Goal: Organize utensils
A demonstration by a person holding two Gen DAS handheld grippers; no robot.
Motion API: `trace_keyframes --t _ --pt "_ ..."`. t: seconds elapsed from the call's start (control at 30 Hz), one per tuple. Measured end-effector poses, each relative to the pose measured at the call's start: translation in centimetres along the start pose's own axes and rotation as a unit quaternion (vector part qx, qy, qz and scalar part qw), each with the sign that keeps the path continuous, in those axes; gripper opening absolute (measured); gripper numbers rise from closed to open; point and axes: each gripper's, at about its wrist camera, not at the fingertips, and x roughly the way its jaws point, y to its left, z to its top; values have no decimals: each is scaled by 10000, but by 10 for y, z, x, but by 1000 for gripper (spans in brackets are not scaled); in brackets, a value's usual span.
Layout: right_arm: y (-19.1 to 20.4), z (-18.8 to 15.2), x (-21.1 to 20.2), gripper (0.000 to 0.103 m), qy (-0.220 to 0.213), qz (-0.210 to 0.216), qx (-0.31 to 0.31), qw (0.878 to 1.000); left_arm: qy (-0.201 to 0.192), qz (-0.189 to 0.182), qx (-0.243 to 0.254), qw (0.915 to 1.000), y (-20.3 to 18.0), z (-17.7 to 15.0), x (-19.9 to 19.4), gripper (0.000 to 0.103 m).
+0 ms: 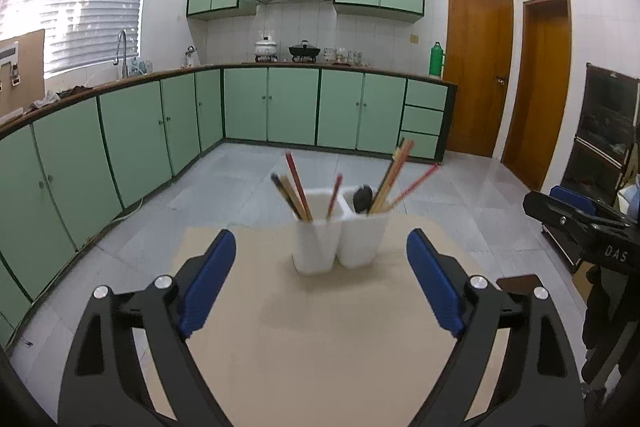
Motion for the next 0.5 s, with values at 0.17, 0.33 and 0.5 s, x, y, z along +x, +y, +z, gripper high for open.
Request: trace_keyframes --t 0.17,0.33,0.5 --pt "12 -18 -23 97 18 -101 -232 9997 166 -12 -87 9998 1 -22 -22 90" --pt "19 -31 -40 97 113 85 -82 9999 202 3 -130 9997 -1 -32 -44 93" --pt "26 -26 -57 97 36 176 -71 9998 52 -39 -117 9999 -11 -28 -61 93"
